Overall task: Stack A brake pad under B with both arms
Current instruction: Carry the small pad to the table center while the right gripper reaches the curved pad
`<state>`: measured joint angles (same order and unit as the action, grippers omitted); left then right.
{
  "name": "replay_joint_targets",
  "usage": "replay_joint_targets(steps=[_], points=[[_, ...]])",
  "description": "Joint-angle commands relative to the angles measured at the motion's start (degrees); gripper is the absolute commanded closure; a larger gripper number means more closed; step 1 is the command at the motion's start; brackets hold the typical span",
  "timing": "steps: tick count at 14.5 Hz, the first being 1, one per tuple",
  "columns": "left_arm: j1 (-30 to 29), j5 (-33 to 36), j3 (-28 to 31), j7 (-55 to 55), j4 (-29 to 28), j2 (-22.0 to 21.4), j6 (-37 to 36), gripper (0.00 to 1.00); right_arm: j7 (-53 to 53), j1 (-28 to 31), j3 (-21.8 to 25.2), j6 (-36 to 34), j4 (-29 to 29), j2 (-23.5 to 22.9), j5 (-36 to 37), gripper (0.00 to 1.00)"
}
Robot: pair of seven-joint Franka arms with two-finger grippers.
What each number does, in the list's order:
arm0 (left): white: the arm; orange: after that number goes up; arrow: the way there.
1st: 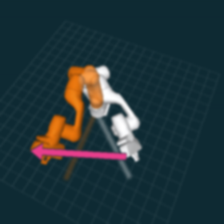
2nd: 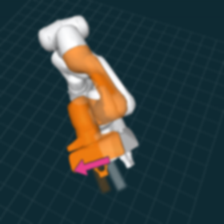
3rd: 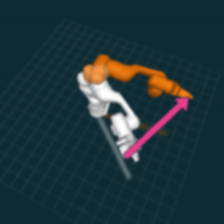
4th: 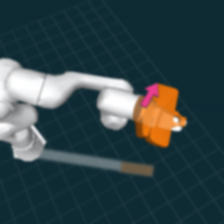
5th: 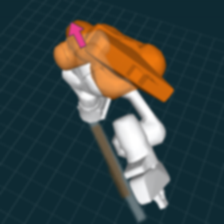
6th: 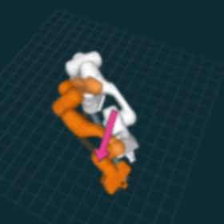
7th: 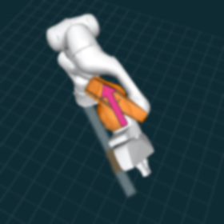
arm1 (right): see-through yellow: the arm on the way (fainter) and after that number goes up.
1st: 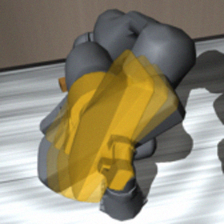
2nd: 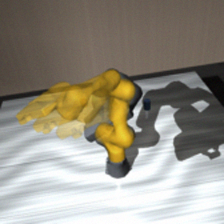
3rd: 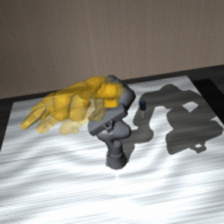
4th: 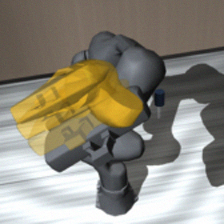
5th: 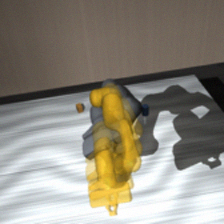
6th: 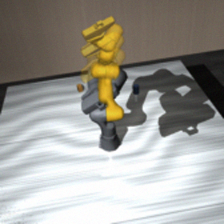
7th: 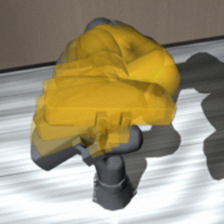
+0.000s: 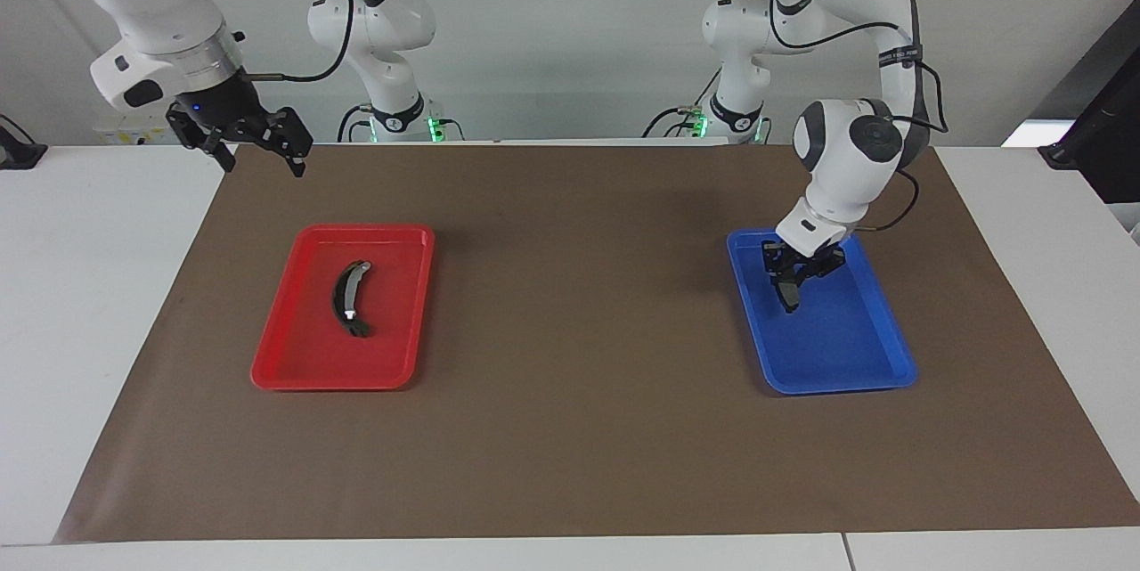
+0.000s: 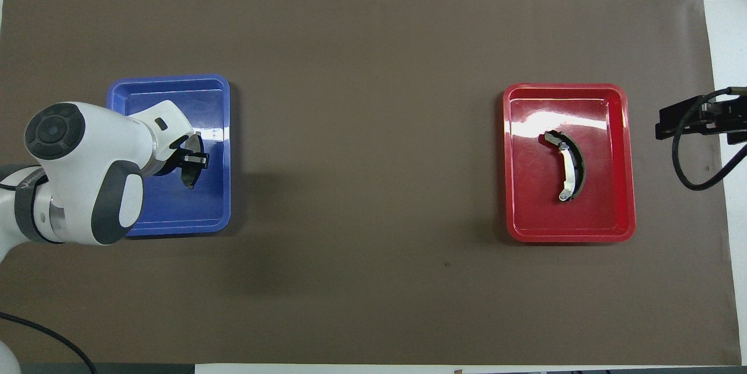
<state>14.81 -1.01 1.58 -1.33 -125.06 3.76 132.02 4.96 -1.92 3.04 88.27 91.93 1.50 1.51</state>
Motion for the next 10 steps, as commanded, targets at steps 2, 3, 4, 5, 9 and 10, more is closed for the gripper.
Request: replay_joint_targets(steps=[2,3,4,5,9,10], points=[[13.1,-0.1,0.6,-17.1,5.3,6.7,1.2,0.86,0.9,0.3,-0.1,14.5,17.3,7.0,-0.5,0.0],[16.4,0.0,0.7,-20.7,7.6,9.8,1.3,0.83,0.8,0.3,-0.1,20.2,23.6,8.8,-0.5,0.0],[18.7,0.0,0.6,-24.0,10.9,13.3,1.7,0.81,0.7,0.3,-0.1,23.5,27.0,8.6,-0.6,0.0],[20.2,0.0,0.6,-26.7,13.8,16.2,2.2,0.8,0.2,0.3,0.0,25.4,28.6,7.6,-0.8,0.0],[24.7,-0.2,0.5,-30.0,20.7,21.5,2.0,0.77,-8.3,0.8,0.0,41.8,37.1,2.7,-6.5,0.0],[24.8,-0.5,0.4,-30.0,21.3,21.7,2.4,0.73,-9.4,0.8,0.0,47.2,39.7,1.9,-6.5,0.0]])
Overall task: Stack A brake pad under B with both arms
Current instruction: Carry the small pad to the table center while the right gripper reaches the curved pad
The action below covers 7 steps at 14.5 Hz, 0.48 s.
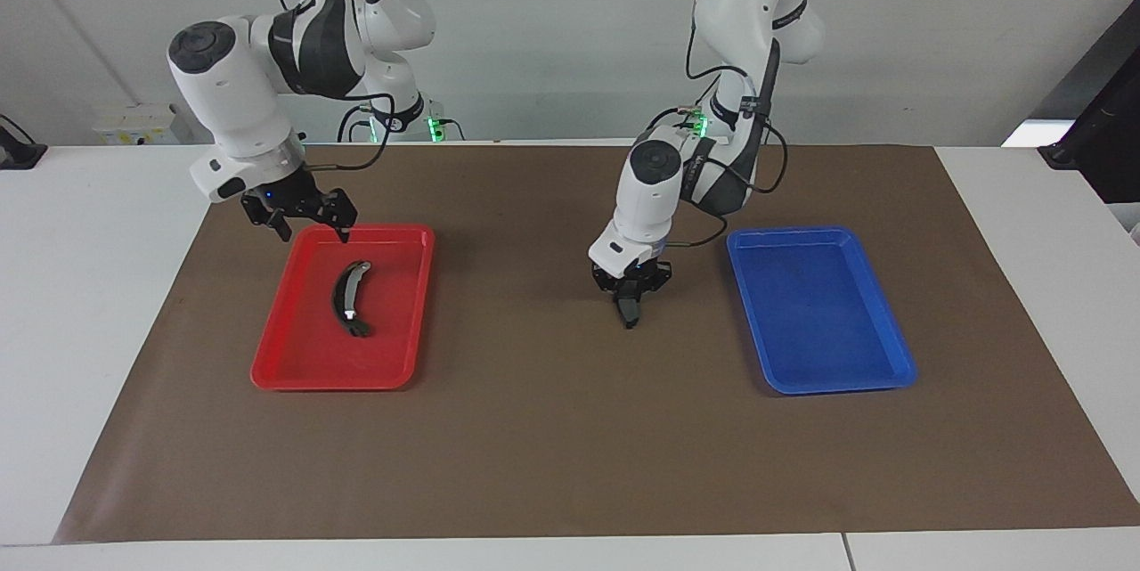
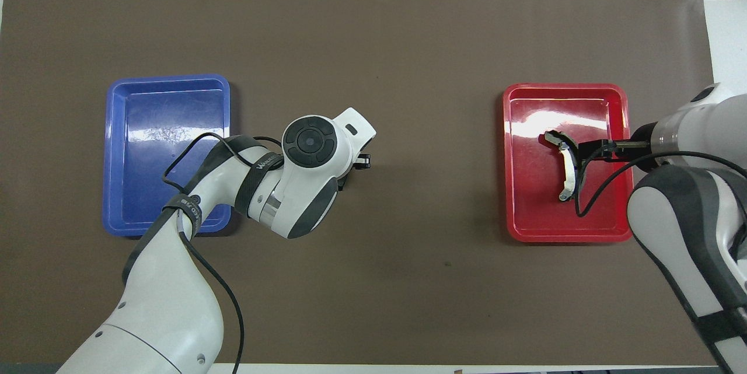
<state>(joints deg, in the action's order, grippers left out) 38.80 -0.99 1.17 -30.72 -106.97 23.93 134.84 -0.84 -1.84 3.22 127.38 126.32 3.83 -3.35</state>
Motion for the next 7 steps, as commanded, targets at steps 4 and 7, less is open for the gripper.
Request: replay_joint_targets(steps=[4,7], points=[[2.1,-0.6,0.8,-0.2,2.9,1.4,0.6,0.01,-7.0,1.0,-0.1,13.8,7.1,-4.8,-1.7,0.0],[0.1,-0.7,1.0,0.0,0.1,-5.1,-4.5,0.01,-10.1,2.6,-0.1,20.1,9.4,-7.6,-1.7,0.0]])
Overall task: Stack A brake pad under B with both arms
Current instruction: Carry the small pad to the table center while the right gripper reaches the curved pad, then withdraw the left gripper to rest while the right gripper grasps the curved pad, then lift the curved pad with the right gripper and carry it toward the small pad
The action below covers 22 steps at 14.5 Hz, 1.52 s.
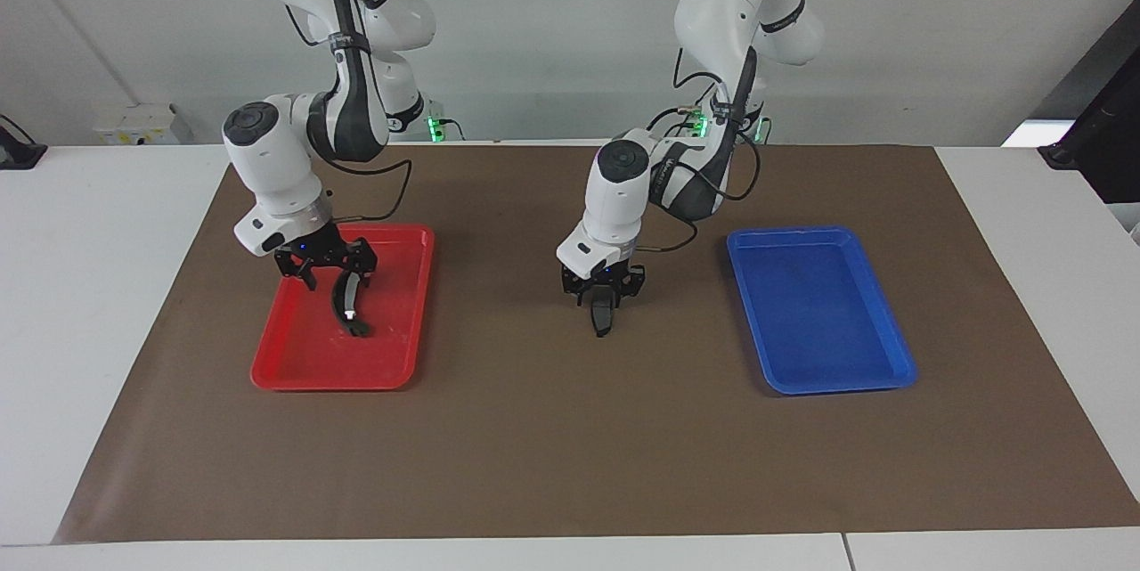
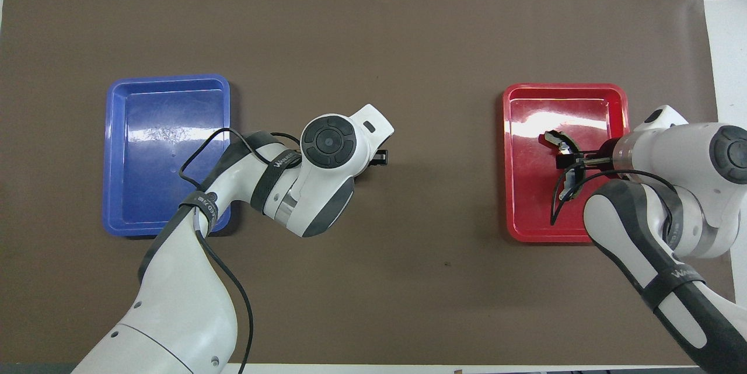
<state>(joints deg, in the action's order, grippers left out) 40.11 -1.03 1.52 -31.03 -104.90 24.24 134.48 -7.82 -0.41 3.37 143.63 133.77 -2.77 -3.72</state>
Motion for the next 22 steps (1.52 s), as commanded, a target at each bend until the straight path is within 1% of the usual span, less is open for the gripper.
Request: replay_joint_targets(steps=[1,3,4,5,6,8,9,10,12,13,14,15,16,18,20,22], points=[[-3.4,-0.6,0.9,1.0,-4.0,-9.1,-6.6,0.01,-3.1,1.1,-0.3,4.6,2.4,-1.3,-1.3,0.0],[-9.2,-0.5,0.9,6.6,-8.0,-16.6,-12.5,0.01,-3.4,1.0,-0.3,4.9,2.5,-2.9,-1.3,0.0],[-12.5,-0.5,0.9,10.3,-8.0,-19.1,-16.7,0.01,-3.5,0.9,-0.3,5.1,2.5,-3.3,-1.3,0.0],[-16.7,-0.5,0.9,15.5,-7.6,-20.8,-20.3,0.01,-3.7,0.9,-0.3,4.6,2.5,-3.3,-1.3,0.0],[-19.7,-0.5,1.0,19.4,-7.3,-22.3,-21.7,0.01,-3.7,0.7,-0.3,4.6,2.5,-3.3,-1.3,0.0],[-26.4,-0.5,1.0,22.5,-7.0,-24.6,-22.3,0.01,-3.9,0.6,-0.3,4.6,2.5,-3.3,-1.3,0.1],[-29.0,-0.6,1.0,22.9,-5.3,-25.1,-23.9,0.01,-5.0,0.7,-0.3,4.5,2.4,-3.3,-1.3,0.19],[-31.5,-0.5,1.1,24.3,-2.6,-25.0,-27.6,0.01,-6.0,0.8,-0.3,4.5,2.2,-3.3,-1.3,0.27],[-35.0,-0.5,1.1,31.9,3.0,-24.4,-34.5,0.01,-6.0,0.8,-0.3,4.4,1.7,-3.3,-1.3,0.47],[-36.6,-0.2,1.2,35.6,6.3,-24.1,-37.8,0.01,-5.8,0.7,-0.4,4.4,1.1,-3.4,-1.3,0.63],[-37.4,-0.1,1.2,37.2,9.7,-23.8,-41.5,0.01,-5.3,0.7,-0.4,4.3,0.4,-3.7,-1.4,0.88],[-37.9,0.1,1.2,37.5,13.1,-22.9,-45.2,0.01,-4.1,0.7,-0.4,4.1,-0.3,-3.9,-1.6,0.95],[-38.7,0.1,1.2,37.6,15.7,-22.4,-48.2,0.01,-2.6,0.5,-0.4,3.0,-1.1,-3.9,-1.7,1.0],[-39.2,0.1,1.2,38.5,15.7,-22.8,-49.2,0.01,1.9,-0.3,-0.7,-1.6,-3.9,-3.1,-1.7,1.0],[-39.5,0.1,1.2,39.2,14.6,-23.4,-49.6,0.01,7.2,-3.4,-1.0,-7.8,-7.5,-2.4,-1.7,1.0],[-39.5,0.1,1.3,39.3,13.5,-23.8,-48.9,0.01,15.3,-8.2,-1.0,-13.0,-11.3,-2.8,-1.7,1.0]])
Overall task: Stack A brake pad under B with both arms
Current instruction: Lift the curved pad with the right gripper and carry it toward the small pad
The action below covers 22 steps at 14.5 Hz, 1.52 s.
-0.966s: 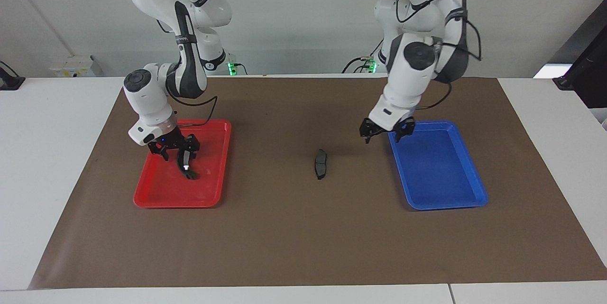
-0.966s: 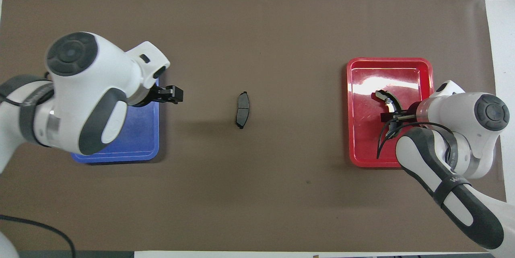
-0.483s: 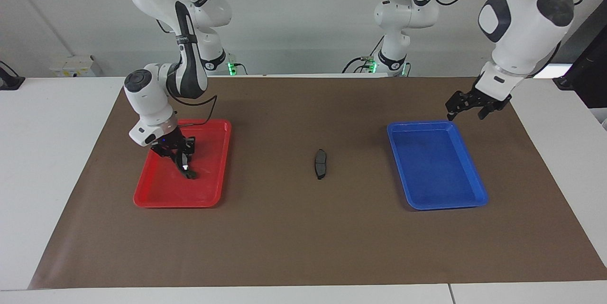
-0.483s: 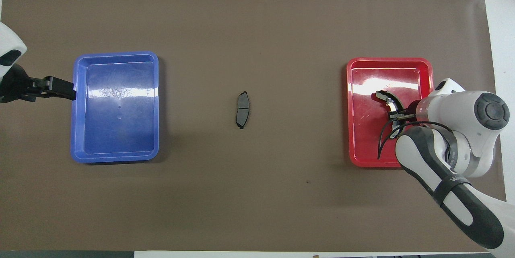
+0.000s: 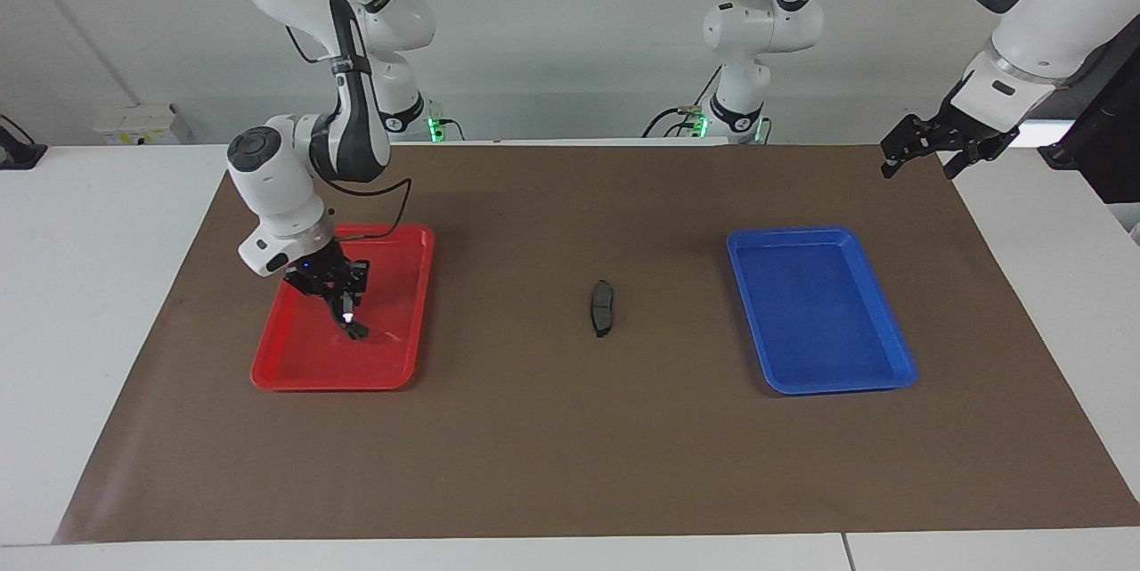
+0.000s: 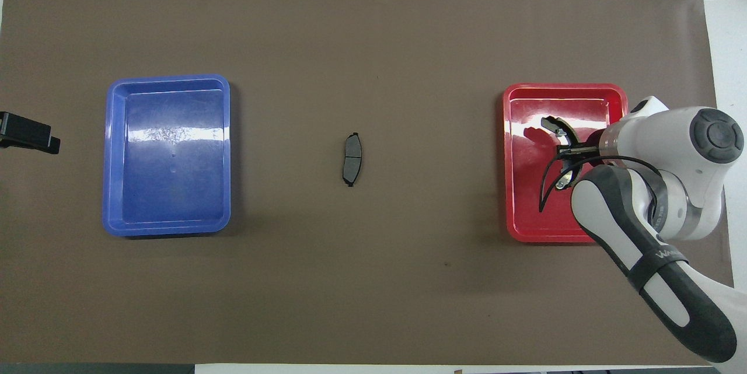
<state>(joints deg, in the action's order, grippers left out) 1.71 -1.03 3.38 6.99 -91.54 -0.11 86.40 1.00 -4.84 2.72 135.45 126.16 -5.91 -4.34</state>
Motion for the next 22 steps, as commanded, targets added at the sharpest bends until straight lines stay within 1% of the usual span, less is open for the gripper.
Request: replay_joint_targets(steps=[1,3,6,7,10,13,15,22], points=[[-1.1,0.2,-0.4,1.3,-0.7,0.1,-0.8,0.01,10.3,-6.3,-0.3,-6.2,-5.2,0.1,-1.0,1.0],[-1.0,0.8,-0.3,1.4,-0.9,0.0,-0.4,0.01,18.5,-11.5,-0.3,-6.5,-6.9,-0.4,-0.9,1.0],[-0.2,1.7,-0.5,1.3,-0.8,0.0,-0.5,0.01,29.5,-18.9,-0.3,-6.5,-11.4,-3.4,-0.5,1.0],[-0.2,1.6,-0.6,1.2,-0.8,0.0,-0.8,0.01,32.6,-20.8,-0.3,-6.9,-13.9,-5.1,-0.1,1.0],[0.0,1.6,-0.9,0.9,-0.8,0.0,-0.6,0.0,41.9,-26.8,-0.3,-9.8,-25.0,-14.2,0.6,1.0],[-0.9,1.6,-0.5,0.8,-0.8,0.0,-0.7,0.0,44.3,-29.1,-0.3,-9.6,-31.0,-19.3,0.9,1.0],[-1.0,1.6,-0.3,0.8,-0.8,0.0,-0.7,0.0,45.1,-30.4,-0.3,-9.0,-32.1,-20.8,1.1,1.0],[-0.9,1.6,-0.3,0.8,-0.8,-0.1,-0.7,0.0,45.1,-33.0,-0.3,-5.3,-31.1,-22.8,2.2,1.0]])
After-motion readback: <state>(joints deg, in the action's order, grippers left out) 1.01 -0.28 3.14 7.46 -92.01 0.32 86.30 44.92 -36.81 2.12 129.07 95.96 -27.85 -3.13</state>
